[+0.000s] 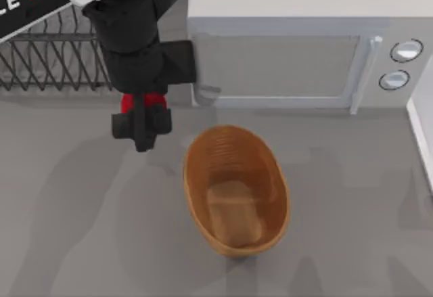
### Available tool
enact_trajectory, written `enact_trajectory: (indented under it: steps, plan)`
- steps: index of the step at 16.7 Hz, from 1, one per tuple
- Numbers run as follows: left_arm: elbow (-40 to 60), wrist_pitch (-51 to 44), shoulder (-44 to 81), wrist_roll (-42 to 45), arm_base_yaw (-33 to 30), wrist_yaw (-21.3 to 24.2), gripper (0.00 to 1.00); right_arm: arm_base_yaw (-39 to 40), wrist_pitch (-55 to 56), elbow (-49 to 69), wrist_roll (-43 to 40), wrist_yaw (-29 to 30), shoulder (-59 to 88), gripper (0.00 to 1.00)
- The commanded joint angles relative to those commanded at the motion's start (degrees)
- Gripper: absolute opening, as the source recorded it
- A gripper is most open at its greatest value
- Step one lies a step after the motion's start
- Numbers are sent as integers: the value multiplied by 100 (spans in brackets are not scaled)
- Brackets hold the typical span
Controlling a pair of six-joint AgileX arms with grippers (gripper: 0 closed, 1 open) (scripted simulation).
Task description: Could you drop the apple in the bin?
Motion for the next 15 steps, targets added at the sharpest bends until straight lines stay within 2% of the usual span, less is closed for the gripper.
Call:
enact_trajectory:
  steps: [3,6,12,15]
  plan:
    - [278,43,154,-376,-1142,-148,0,0,0,0,0,0,0,100]
    - [437,97,214,-615,-1733,-262,0,0,0,0,0,0,0,100]
    - [425,121,198,-641,-1803,-268,0,0,0,0,0,0,0,100]
    - [154,449,245,-633,-1783,-247,0,0,0,0,0,0,0,100]
